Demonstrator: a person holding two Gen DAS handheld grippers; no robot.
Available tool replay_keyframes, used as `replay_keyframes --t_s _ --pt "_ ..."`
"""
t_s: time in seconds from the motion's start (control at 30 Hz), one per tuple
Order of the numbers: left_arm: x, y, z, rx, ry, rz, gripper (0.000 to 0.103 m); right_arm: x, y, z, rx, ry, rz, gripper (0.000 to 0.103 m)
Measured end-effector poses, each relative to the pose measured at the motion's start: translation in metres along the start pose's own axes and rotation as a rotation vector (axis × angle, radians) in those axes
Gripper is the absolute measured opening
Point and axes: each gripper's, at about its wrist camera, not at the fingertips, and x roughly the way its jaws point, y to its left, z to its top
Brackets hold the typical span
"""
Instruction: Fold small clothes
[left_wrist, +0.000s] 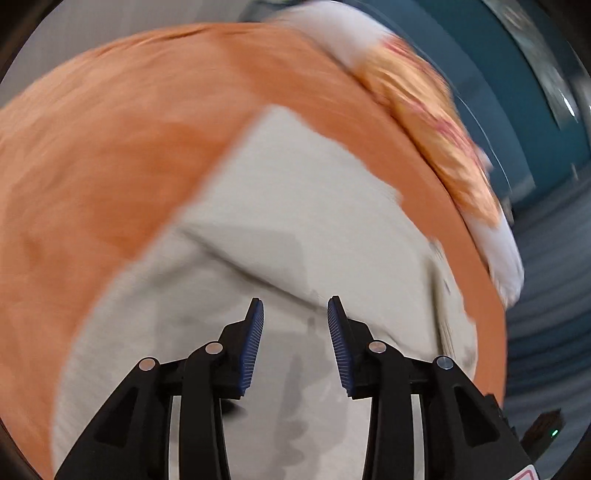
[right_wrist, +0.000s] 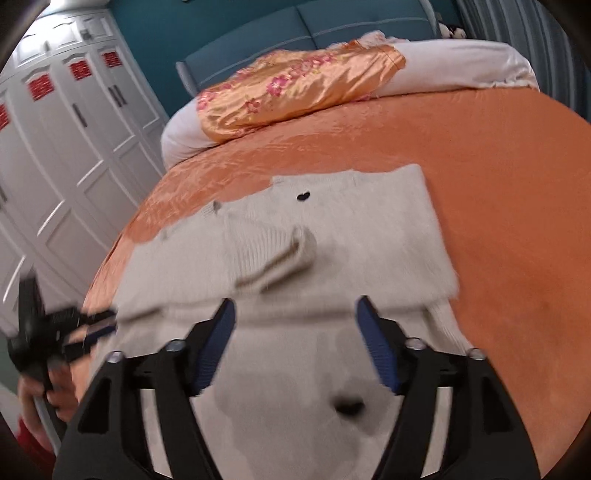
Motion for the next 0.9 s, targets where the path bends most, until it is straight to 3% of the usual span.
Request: replay_keyframes --t_s 0.07,0.17,0.23,0.27,0.33,0.37,0.4,0.43,0.5,0.57,0.6,0.63,0.7,0.77,0.83,0.9 --pt "0.003 0.014 0.011 -0.053 0.005 -0.003 0.036 0.007 0.022 0.009 -0.108 -0.017 -0.04 0.07" --pt "0.007 0.021 0.021 -0.083 0.01 -0.012 0.036 0.012 0.07 0.008 -0.421 -0.042 -0.077 0.079" --pt "0.012 0.025 0.027 -0.093 0.027 -0.014 0.036 0.026 0.088 0.002 -0.581 -0.008 -0.114 0.08" --pt "0.012 0.026 0.027 -0.093 0.032 -0.021 0.036 0.037 0.092 0.0 -0.634 0.019 -0.134 0.078" --pt "0.015 0.027 0.028 -0.086 0.036 -0.003 0.036 0.06 0.09 0.0 -0.672 0.092 -0.154 0.06" --pt "0.014 0.028 0.028 -0.085 0.036 0.001 0.035 0.077 0.086 0.002 -0.663 0.162 -0.157 0.036" --pt "0.016 0.025 0.029 -0.084 0.039 0.007 0.032 0.088 0.083 0.006 -0.645 0.214 -0.149 0.004" --pt "0.017 0.025 0.031 -0.081 0.04 0.012 0.023 0.095 0.078 0.011 -0.618 0.253 -0.139 0.004" --pt "0.013 0.019 0.036 -0.051 0.021 0.041 0.004 0.081 0.075 0.035 -0.52 0.211 -0.064 0.004" --pt "0.0 0.013 0.042 -0.024 -0.032 0.036 0.004 0.045 0.062 0.071 -0.308 0.103 0.076 0.004" --pt "-0.01 0.009 0.045 -0.013 -0.069 0.027 0.004 0.022 0.041 0.09 -0.143 0.031 0.176 0.003" --pt "-0.014 0.007 0.046 -0.006 -0.089 0.029 0.004 0.014 0.023 0.096 -0.046 -0.002 0.21 0.003" --pt "-0.012 0.006 0.047 0.008 -0.098 0.061 0.004 0.025 -0.009 0.094 0.066 0.027 0.168 0.004" --pt "0.005 0.012 0.045 0.004 -0.056 0.098 0.005 0.07 -0.043 0.074 0.119 0.194 0.042 0.005" --pt "0.02 0.02 0.039 -0.015 -0.018 0.125 0.006 0.094 -0.058 0.052 0.135 0.292 -0.033 0.005" --pt "0.024 0.024 0.033 -0.023 -0.017 0.117 0.01 0.085 -0.057 0.04 0.146 0.244 -0.01 0.015"
